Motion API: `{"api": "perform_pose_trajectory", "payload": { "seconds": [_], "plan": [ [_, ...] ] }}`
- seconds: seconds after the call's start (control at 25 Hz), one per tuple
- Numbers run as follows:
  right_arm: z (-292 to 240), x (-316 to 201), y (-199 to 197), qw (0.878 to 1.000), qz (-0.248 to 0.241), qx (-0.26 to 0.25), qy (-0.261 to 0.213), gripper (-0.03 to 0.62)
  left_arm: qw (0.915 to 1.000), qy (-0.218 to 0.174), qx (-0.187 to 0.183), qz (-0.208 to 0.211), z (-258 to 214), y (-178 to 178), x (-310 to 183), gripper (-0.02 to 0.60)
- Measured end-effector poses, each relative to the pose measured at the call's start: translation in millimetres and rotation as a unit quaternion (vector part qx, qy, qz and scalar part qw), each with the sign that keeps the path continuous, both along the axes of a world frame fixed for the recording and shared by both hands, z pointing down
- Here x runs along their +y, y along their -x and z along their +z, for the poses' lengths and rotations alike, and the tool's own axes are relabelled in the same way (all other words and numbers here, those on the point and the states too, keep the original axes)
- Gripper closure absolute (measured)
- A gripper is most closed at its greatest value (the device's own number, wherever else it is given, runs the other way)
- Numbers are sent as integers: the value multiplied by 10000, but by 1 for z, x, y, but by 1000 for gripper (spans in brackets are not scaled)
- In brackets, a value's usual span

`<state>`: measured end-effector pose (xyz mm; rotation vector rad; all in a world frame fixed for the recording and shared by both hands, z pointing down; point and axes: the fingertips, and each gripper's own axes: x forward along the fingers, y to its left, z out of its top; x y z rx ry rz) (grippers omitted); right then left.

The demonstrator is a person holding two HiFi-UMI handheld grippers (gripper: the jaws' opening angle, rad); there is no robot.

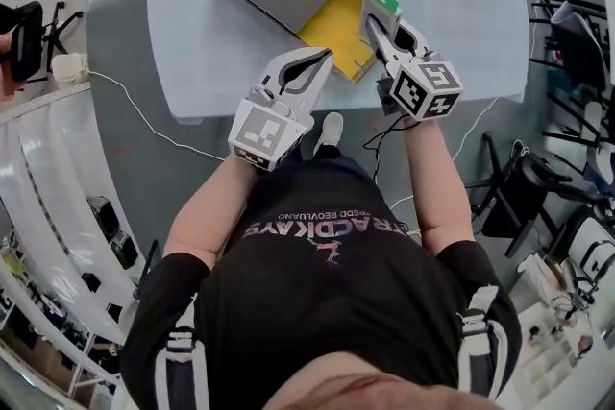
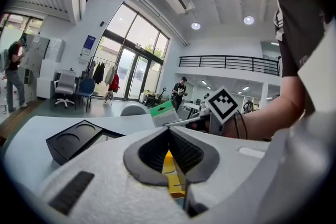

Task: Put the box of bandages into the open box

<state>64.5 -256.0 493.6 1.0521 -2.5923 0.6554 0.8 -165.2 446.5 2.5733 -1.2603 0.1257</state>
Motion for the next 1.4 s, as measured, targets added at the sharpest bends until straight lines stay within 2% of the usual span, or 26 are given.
{"api": "perform_pose_trajectory", "payload": {
  "seconds": [0.32, 0.6, 0.96, 1.12, 1.4],
  "plan": [
    [76, -8, 6, 9930, -323, 819, 784, 505, 9987, 436, 233, 121, 34, 6, -3, 565],
    [115, -6, 21, 9760, -920, 1533, 1241, 505, 9979, 553, 287, 182, 47, 14, -8, 566],
    [154, 10, 33, 9339, -1841, 2226, 2105, 505, 9991, 345, 10, 255, 51, 24, -14, 565],
    [163, 17, 40, 9197, -2171, 2225, 2399, 505, 9991, 371, 32, 214, 54, 27, -14, 565],
    [176, 40, 42, 8802, -2696, 2255, 3188, 505, 9991, 405, 39, 147, 56, 32, -9, 565]
  ]
}}
